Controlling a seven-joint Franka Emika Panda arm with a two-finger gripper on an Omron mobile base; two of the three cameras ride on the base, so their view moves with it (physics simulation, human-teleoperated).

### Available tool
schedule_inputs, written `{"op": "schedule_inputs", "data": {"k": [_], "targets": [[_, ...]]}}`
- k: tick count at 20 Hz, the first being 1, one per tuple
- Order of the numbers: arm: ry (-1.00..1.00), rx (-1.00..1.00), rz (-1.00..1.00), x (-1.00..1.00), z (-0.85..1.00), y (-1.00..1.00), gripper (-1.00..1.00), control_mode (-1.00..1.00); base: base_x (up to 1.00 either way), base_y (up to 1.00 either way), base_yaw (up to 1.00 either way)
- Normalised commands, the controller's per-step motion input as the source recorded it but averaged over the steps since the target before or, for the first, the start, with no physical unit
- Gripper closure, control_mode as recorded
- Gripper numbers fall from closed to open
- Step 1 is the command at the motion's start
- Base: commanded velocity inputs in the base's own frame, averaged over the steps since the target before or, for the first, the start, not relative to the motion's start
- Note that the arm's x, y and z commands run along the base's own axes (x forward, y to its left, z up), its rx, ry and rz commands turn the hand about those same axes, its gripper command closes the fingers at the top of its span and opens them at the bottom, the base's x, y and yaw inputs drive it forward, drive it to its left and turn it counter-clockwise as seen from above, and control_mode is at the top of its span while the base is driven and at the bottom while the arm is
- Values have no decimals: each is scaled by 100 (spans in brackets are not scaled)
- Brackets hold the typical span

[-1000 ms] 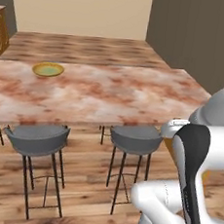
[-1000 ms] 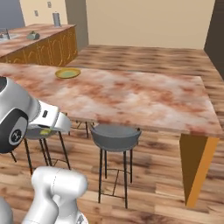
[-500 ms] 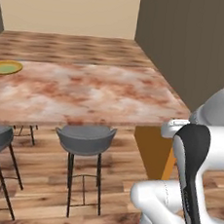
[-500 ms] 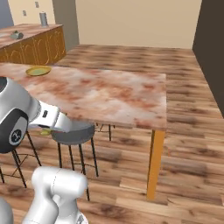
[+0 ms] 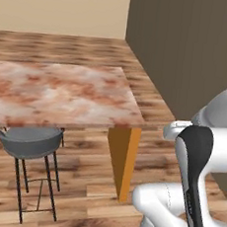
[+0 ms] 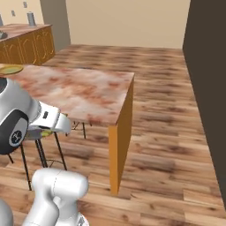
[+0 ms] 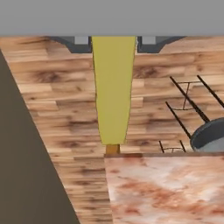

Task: Retrieve the butter from the fridge and place it on a plate on the dining table. Then retrieve the butter knife by the fridge and place it near the plate.

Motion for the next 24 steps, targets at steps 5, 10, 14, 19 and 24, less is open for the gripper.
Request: {"op": "schedule_inputs", "data": {"k": [5,10,14,19,24], "targets": [[0,0,0,0,0,0,100,100,30,-100,-1],[0,0,0,0,0,0,100,100,53,-85,-2],[0,0,0,0,0,0,100,100,98,-30,-1],[0,0,0,0,0,0,100,100,100,-50,-3],[0,0,0,0,0,0,100,100,100,-85,0]]}}
